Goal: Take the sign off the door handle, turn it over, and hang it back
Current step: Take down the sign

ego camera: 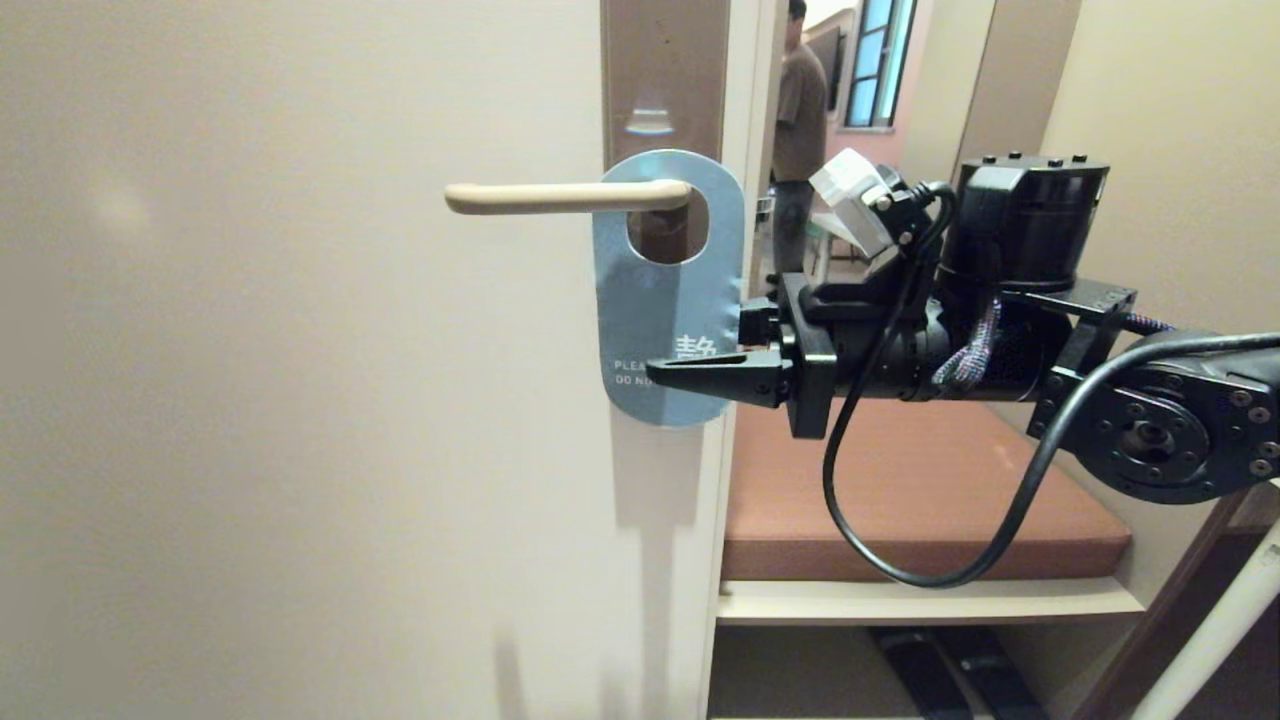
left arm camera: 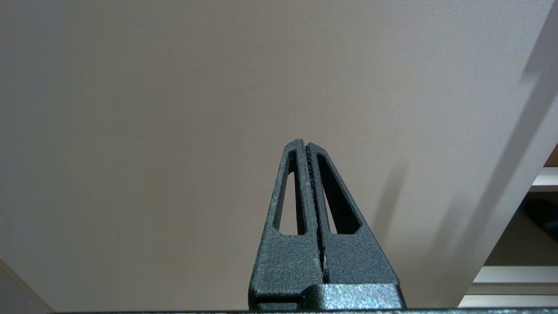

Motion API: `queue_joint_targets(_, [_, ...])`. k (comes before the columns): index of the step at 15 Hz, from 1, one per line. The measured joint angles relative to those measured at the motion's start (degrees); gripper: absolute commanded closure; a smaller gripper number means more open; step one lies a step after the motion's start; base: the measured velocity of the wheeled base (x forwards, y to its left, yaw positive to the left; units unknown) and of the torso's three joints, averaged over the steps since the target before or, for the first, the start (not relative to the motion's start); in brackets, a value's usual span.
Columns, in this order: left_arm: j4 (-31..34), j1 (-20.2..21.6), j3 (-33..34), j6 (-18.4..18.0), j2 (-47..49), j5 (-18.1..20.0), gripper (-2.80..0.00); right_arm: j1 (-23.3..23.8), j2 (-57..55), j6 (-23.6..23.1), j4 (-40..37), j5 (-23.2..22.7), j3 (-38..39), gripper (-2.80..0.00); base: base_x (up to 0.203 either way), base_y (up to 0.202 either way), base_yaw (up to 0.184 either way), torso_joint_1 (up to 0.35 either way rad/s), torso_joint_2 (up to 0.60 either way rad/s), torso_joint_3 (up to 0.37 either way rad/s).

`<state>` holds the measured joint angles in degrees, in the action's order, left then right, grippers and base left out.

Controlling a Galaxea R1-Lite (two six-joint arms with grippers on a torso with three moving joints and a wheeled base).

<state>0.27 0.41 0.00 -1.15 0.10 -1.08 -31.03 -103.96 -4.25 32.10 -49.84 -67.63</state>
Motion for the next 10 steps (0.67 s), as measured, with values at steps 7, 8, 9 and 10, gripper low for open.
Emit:
queue_joint_targets(7, [-0.02,0.00,0.00,0.00,0.00,-0.02,0.00,0.11,0.05,-0.10,1.63,1.17,0.50,0.00,0.000,0.000,0.000,0.000,0.00,0.000])
queue_joint_targets(8, [0.02,0.00,0.00,0.01,0.00,-0.01,0.00,0.11,0.07,-0.09,1.63,2.07,0.64,0.00,0.000,0.000,0.000,0.000,0.00,0.000])
queue_joint_targets(9, [0.00,0.00,0.00,0.02,0.00,0.03,0.00,0.10,0.11,-0.10,1.63,3.56,0.79,0.00,0.000,0.000,0.000,0.000,0.00,0.000])
queue_joint_targets(10, [0.00,0.00,0.00,0.00,0.00,-0.02,0.00,0.00,0.13,-0.09,1.58,5.20,0.88,0.00,0.000,0.000,0.000,0.000,0.00,0.000])
